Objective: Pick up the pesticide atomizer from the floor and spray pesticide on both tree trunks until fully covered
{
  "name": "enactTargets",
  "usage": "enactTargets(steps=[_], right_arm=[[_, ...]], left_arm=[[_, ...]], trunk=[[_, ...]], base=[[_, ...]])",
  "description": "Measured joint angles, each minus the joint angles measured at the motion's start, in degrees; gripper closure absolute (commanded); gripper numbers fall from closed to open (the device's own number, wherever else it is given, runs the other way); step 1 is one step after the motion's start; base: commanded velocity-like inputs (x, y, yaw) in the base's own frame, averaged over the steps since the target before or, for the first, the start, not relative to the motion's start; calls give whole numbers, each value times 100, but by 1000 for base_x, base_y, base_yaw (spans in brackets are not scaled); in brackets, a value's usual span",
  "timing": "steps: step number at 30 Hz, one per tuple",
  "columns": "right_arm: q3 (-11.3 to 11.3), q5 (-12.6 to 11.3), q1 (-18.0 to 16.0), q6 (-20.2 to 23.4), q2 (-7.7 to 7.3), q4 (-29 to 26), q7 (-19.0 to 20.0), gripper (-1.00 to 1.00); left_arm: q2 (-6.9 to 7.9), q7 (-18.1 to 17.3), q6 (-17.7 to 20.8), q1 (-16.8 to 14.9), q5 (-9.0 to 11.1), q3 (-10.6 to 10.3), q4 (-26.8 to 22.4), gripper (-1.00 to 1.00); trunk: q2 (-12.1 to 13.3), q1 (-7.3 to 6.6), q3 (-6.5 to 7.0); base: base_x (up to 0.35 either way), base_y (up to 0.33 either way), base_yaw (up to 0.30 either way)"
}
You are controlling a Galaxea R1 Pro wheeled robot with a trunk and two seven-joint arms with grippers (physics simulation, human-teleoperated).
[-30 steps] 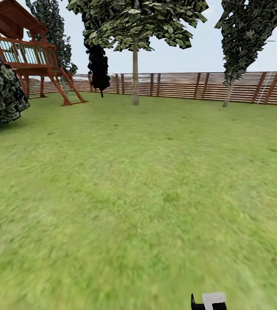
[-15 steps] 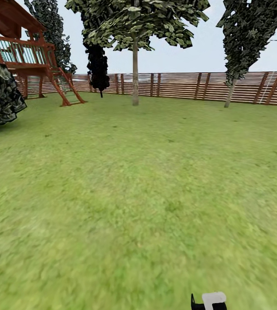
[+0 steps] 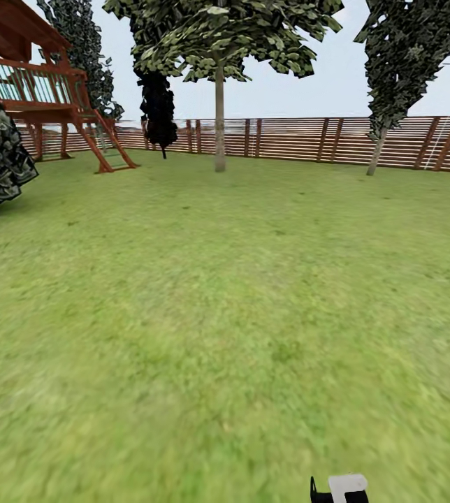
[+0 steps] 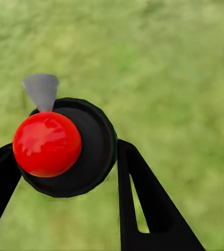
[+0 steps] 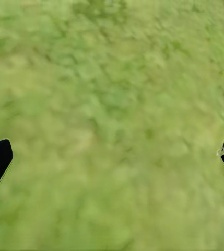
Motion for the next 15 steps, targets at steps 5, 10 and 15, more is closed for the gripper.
enactTargets(steps=[5,10,15], right_arm=[[0,0,0,0,0,0,0,-100],[0,0,0,0,0,0,0,-100],[0,0,0,0,0,0,0,-100]], left_arm=[[0,0,0,0,5,0,-3,100],[0,0,0,0,5,0,-2,100],[0,0,0,0,5,0,-6,100]], trunk=[[0,0,0],[0,0,0],[0,0,0]], base=[[344,0,0],[344,0,0],[344,0,0]])
